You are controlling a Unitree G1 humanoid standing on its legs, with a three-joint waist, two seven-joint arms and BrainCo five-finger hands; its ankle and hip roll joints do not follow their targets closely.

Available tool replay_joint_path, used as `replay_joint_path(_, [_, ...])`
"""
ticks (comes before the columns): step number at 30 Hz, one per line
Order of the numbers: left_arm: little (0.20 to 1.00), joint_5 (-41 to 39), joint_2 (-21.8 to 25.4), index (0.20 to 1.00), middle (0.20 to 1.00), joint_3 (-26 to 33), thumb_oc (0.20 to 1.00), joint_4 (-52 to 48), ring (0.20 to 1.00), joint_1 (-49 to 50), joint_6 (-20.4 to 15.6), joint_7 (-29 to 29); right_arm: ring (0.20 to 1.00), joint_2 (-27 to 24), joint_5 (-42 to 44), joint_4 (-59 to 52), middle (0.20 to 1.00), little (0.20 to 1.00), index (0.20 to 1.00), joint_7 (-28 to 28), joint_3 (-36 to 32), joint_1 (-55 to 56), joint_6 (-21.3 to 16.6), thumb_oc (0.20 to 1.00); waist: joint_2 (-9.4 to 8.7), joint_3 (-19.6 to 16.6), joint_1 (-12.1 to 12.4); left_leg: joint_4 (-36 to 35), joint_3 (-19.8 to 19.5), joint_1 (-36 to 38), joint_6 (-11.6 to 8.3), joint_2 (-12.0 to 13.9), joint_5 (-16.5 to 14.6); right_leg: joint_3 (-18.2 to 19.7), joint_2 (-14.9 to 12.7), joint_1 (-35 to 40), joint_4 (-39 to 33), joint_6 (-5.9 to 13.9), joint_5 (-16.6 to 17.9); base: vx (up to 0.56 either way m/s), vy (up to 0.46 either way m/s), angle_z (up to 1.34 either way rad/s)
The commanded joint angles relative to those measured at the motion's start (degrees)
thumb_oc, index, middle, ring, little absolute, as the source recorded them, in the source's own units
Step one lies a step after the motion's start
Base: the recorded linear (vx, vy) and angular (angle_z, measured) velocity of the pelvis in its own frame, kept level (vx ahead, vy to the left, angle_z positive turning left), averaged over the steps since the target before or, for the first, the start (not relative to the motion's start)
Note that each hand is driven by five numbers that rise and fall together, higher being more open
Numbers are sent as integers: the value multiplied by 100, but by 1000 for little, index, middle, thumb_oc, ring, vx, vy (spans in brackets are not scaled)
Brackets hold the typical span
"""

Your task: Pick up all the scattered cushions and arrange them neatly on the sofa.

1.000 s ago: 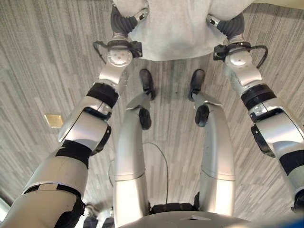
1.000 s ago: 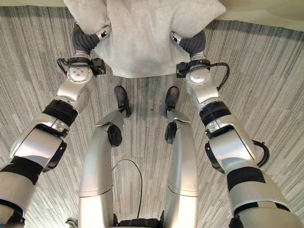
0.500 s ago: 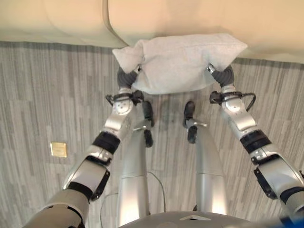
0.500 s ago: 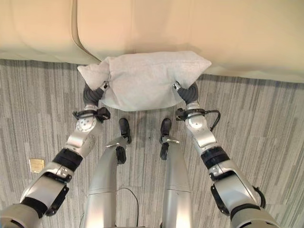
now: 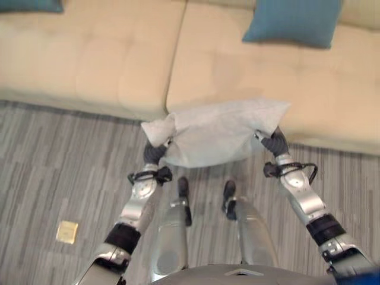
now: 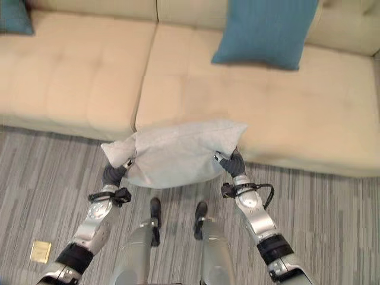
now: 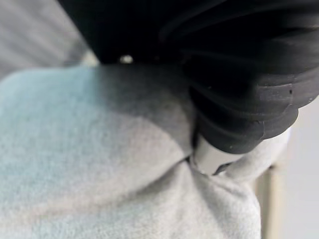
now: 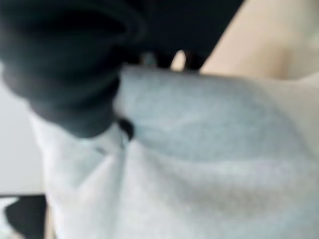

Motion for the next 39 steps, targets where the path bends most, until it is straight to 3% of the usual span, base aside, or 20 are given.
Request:
replay_joint_path(1, [200,307,88,200,200,36,200,-483,200,-382,-370,-308,200,-250,-452,-598,200,200,200,90,-294,-190,-424,200,48,-200,-29,-35,69,197,-496,214,484,-86,97,729,-835,359,208,86,-83,46])
replay_joint_path(3, [200,259,39,200,200,35,200,-452,200,-293,-334,-348,200,-286,-509,-707,200,200,200,76,-356,-120,-407,200,-25,-251,-45,152,307,242,-451,188,384,-222,27,1066,-1078,368,256,94,-50,71])
replay_joint_path(4, [200,215,14,200,200,28,200,-431,200,-219,-281,-440,200,-308,-550,-744,200,200,200,106,-415,5,-385,200,-37,-369,-127,135,908,485,-310,240,288,-372,8,1268,-1204,400,300,87,-6,68])
replay_joint_path(7, [200,230,19,200,200,68,200,-425,200,-70,-248,-499,200,-281,-603,-741,200,200,200,151,-380,49,-311,200,-66,-520,-75,-78,951,817,-262,200,235,-374,-2,1477,-1323,457,371,205,106,66])
replay_joint_path(10, [200,166,-66,200,200,83,200,-500,200,150,-130,-557,200,-295,-824,-742,200,200,200,211,-373,149,-146,200,-218,-753,45,-239,813,1319,-98,-131,-112,-315,-192,1987,-1397,671,476,354,266,-15])
replay_joint_path(13, [200,324,-19,200,200,130,200,-610,200,213,-77,-508,200,-253,-916,-712,200,200,200,245,-344,69,-84,200,-222,-789,114,-432,889,1572,126,-287,-269,-194,-437,1854,-841,920,683,137,252,6])
replay_joint_path(15, [200,375,84,200,200,120,200,-710,200,216,-90,-533,200,-237,-917,-692,200,200,200,278,-318,36,-105,200,-203,-773,106,-543,876,1698,226,-341,-269,58,-455,1698,-367,972,816,94,203,-7])
replay_joint_path(16, [200,424,120,200,200,123,200,-698,200,212,-89,-540,200,-233,-941,-687,200,200,200,285,-301,39,-103,200,-199,-774,88,-587,820,1742,243,-355,-277,219,-401,1599,-212,987,827,183,164,3])
replay_joint_path(17, [200,505,163,200,200,73,200,-669,200,143,-109,-561,200,-259,-920,-646,200,200,200,319,-286,-6,-91,200,-168,-830,-52,-805,533,1839,258,-429,-212,1028,148,1368,-485,865,625,198,120,50])
replay_joint_path(20, [200,513,169,200,200,35,200,-614,200,68,-106,-581,200,-299,-824,-586,200,200,200,322,-250,-91,-91,200,-219,-867,-117,-948,279,1881,257,-537,-174,1581,532,1278,-1107,735,676,148,8,65])
replay_joint_path(23, [200,486,168,200,200,0,200,-597,200,79,-73,-679,200,-339,-825,-642,200,200,200,375,-308,83,-105,200,-247,-857,-192,-853,-22,1872,264,-623,-202,1960,726,1272,-1040,681,659,130,-49,74])
replay_joint_path(27, [200,457,118,200,200,-56,200,-566,200,224,-1,-917,200,-439,-791,-832,200,200,200,457,-587,554,-139,200,-302,-867,-321,-297,-135,1749,42,-641,-426,1533,642,1626,-1364,524,607,145,-146,96])
replay_joint_path(28, [200,428,107,200,200,-45,200,-532,200,262,22,-989,200,-467,-784,-878,200,200,200,459,-687,674,-158,200,-353,-817,-373,278,-56,1567,-63,-600,-486,1357,581,1776,-1413,465,588,96,-129,96])
replay_joint_path(31, [200,368,89,200,200,-42,200,-516,200,257,18,-984,200,-453,-762,-867,200,200,200,448,-709,729,-160,200,-372,-758,-370,625,-9,1388,-133,-541,-452,1190,532,1904,-1436,433,538,81,-88,94])
replay_joint_path(32, [200,356,90,200,200,-39,200,-510,200,210,43,-963,200,-428,-758,-869,200,200,200,441,-732,807,-133,200,-399,-768,-355,369,147,1284,-102,-384,-401,1075,457,2029,-1508,455,504,50,-27,47])
replay_joint_path(33, [200,356,91,200,200,-41,200,-511,200,211,44,-963,200,-427,-758,-871,200,200,200,441,-734,809,-132,200,-403,-770,-356,361,145,1287,-101,-389,-396,1072,453,2033,-1513,456,504,159,-36,29])
replay_joint_path(36, [200,436,73,200,200,-37,200,-480,200,143,80,-863,200,-326,-746,-616,200,200,200,361,-644,763,-106,200,-377,-868,-247,-309,256,877,-156,-196,281,1110,492,2243,-1511,484,373,271,44,27])
replay_joint_path(39, [200,432,22,200,200,-52,200,-430,200,128,67,-867,200,-250,-787,-522,200,200,200,371,-598,747,-74,200,-353,-929,-214,-412,372,1048,-85,-216,196,1179,467,2307,-1339,508,233,251,147,-23])
